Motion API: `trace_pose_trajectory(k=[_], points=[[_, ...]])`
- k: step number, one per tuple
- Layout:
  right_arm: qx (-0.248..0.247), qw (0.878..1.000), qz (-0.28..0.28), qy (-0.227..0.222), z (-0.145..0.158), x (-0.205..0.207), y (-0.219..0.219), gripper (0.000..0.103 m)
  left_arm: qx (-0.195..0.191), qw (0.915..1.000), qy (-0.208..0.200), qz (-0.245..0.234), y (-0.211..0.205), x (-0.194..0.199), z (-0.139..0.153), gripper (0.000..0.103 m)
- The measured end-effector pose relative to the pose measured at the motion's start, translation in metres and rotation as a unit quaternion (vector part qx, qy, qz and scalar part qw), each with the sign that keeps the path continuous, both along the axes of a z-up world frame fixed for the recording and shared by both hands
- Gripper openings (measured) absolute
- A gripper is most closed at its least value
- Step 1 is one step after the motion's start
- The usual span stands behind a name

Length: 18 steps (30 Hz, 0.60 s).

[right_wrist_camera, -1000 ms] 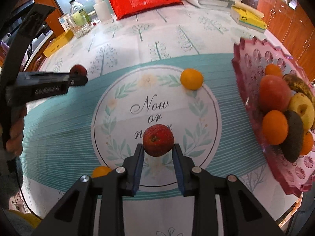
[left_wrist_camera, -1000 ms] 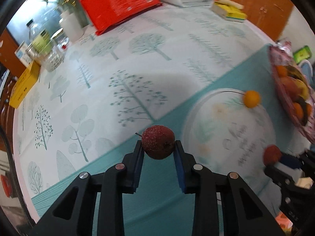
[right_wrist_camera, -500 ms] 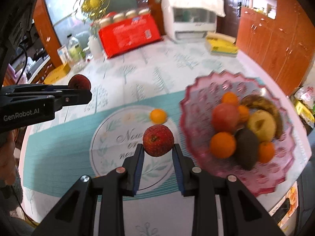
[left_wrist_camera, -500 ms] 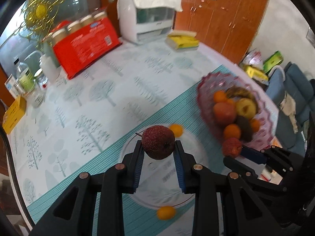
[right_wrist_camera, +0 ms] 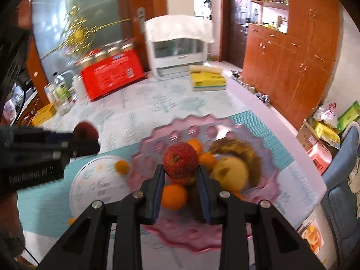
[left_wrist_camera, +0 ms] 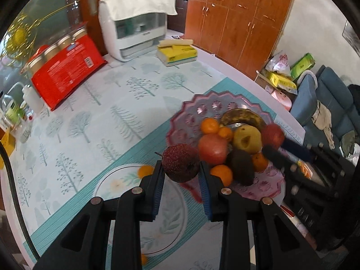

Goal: Organize fruits
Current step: 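Carry both held red dates over the pink bowl with both tools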

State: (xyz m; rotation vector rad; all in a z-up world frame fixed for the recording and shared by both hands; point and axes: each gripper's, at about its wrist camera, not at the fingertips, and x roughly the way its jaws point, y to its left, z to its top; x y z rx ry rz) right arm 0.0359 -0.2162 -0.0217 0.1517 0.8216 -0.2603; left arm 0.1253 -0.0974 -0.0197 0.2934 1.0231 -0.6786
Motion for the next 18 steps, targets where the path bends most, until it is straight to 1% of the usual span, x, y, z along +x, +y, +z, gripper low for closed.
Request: trace_pose_trajectory(k=[4,8,12,14,18], points=[[0.005,1.0,-0.021,-0.003,0.003,0.002,-0.04,0.03,0.008,0.9999,0.006,0.004,-0.031,-0.001,-0.006,0.029],[0.008,1.0,-0.024,0.009,-0.004,0.007,-0.067,0.03,0.03,0.9994,0.012,0.012,-0.063,0.002,-0.022,0.028],[0.015,0.999,-0.011,0.026,-0.017,0.012,-0.086,0.03,0.054,0.9979,0.026,0.026,-0.085,0.006,-0.043,0.029],[0.012,0.999,-0.001,0.036,-0.025,0.016,-0.092,0.03,0.072,0.9963,0.031,0.035,-0.095,0.009,-0.055,0.029],[0.02,0.998,0.02,0.055,-0.041,0.023,-0.099,0.03,0.096,0.9927,0.051,0.053,-0.105,0.012,-0.078,0.029]])
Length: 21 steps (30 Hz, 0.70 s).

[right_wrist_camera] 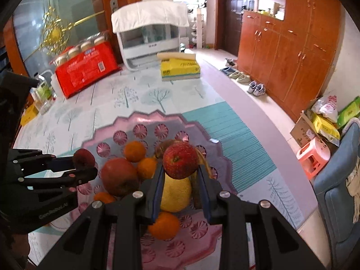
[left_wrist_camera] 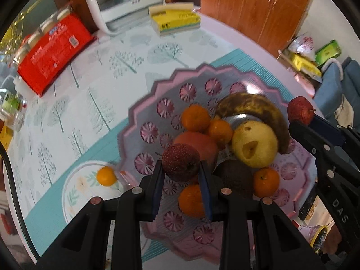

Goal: Organize fruits
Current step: 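Carry both held red dates over the pink bowl with both tools, then lower both red dates into the bowl and open both tools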

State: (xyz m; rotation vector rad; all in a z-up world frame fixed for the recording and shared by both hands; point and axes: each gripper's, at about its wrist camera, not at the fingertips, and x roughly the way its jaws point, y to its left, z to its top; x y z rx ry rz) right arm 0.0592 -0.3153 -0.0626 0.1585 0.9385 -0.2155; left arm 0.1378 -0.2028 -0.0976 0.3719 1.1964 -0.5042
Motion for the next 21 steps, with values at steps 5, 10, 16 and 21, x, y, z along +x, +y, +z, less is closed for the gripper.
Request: trace_pose_trajectory(k=[5,10,16,21], points=[[0.007,0.999,0.03,0.019,-0.017,0.008,-0.003,0.03,0.02,0.9996,0.011,0.019,-0.006,0.0,-0.015,0.029],[0.01,0.998,0.046,0.031,-0.027,0.011,-0.005,0.03,0.03,0.9991,0.005,0.029,-0.01,-0.001,-0.015,0.029],[0.02,0.998,0.054,0.032,-0.031,0.009,-0.009,0.033,0.041,0.9982,0.009,0.043,-0.011,-0.002,-0.016,0.057],[0.025,0.998,0.056,0.025,-0.028,0.008,-0.011,0.047,0.041,0.998,-0.003,0.047,-0.012,-0.007,-0.008,0.073]])
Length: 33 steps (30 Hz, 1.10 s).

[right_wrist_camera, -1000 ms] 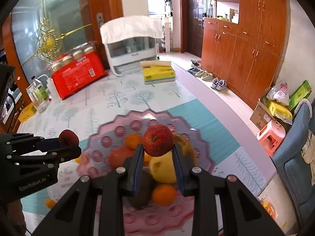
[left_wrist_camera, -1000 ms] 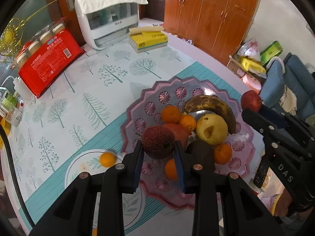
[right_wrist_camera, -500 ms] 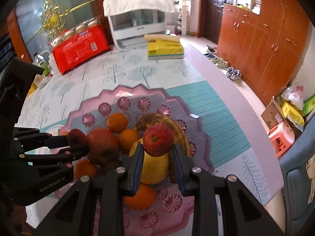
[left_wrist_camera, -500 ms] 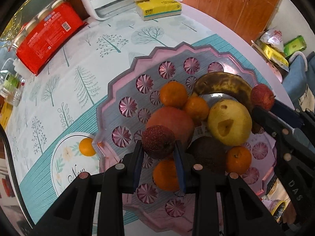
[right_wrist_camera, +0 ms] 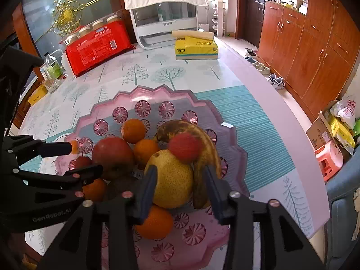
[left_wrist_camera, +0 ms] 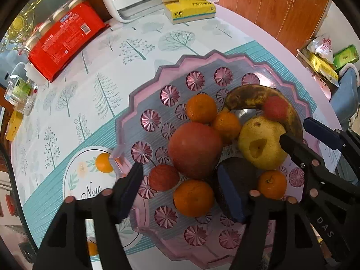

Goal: Organize fruits
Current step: 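Lower both red dates into the bowl and open both tools, then withdraw both open tools from the bowl toward the mandarins on the plate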

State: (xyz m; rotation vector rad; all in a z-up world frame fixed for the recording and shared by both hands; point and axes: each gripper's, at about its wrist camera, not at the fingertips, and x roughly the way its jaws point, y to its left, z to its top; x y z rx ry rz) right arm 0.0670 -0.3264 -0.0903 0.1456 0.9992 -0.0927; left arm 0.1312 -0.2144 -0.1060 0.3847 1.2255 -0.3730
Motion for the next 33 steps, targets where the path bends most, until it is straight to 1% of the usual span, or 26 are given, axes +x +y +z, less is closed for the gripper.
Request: trace_pose_trajectory(k=[1,6,20,33], points=[[0.002,1.0,0.001,-0.003,0.002,0.0,0.0,0.047,0.0,1.0,-0.003,0.001,0.0,-0.001,0.002,0.076],[0.009,1.0,0.001,-0.014,0.007,-0.002,-0.001,0.047,0.0,1.0,-0.003,0.006,0.001,-0.001,0.005,0.076],[0.011,1.0,-0.001,-0.017,0.01,-0.003,0.006,0.047,0.002,0.9999,0.0,0.011,0.011,-0.003,0.011,0.076],[0.004,1.0,0.0,-0.017,0.015,-0.009,0.028,0.047,-0.006,0.9998,-0.002,0.018,0.037,-0.01,0.018,0.076]])
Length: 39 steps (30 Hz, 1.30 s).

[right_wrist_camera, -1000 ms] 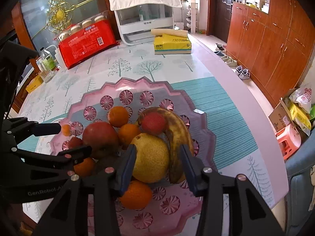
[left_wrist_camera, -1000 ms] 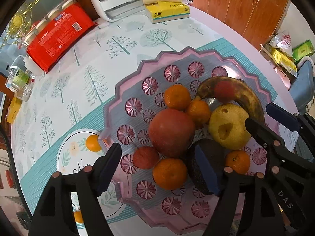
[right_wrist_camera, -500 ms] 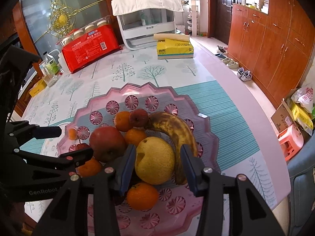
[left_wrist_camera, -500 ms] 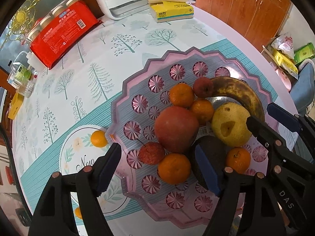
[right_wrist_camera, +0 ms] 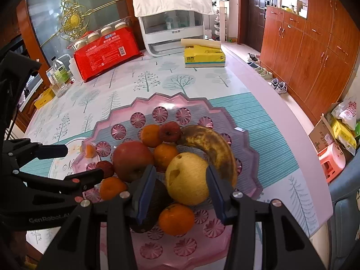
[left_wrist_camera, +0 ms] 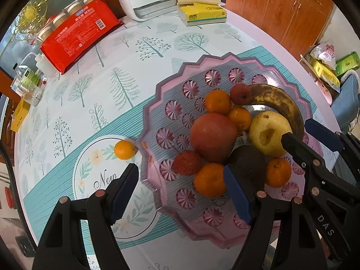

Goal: Organize fruits
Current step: 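Withdraw both open tools from the bowl toward the mandarins on the plate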

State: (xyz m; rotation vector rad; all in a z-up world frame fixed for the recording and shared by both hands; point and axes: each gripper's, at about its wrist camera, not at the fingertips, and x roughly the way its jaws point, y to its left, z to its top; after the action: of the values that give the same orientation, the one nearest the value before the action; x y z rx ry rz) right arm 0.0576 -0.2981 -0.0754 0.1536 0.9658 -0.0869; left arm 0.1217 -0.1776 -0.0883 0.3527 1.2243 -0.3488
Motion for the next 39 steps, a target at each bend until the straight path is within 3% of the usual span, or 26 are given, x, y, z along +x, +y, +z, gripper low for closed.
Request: trace_pose_trajectory(k=[22,32,39], points=[[-0.019,0.999,-0.003,-0.026,0.03,-0.01,0.074,0.047,-0.029,0.9982,-0.02,0.049,0.111,-0.01,0.024,0.077],[-0.003,1.0,-0.004,-0.027,0.022,-0.009,0.118,0.047,-0.015,0.997,0.011,0.075,0.175,-0.018,-0.005,0.077],[0.004,1.0,0.003,-0.02,0.011,-0.006,0.144,0.047,-0.012,0.9936,0.06,0.095,0.211,-0.025,-0.038,0.077]])
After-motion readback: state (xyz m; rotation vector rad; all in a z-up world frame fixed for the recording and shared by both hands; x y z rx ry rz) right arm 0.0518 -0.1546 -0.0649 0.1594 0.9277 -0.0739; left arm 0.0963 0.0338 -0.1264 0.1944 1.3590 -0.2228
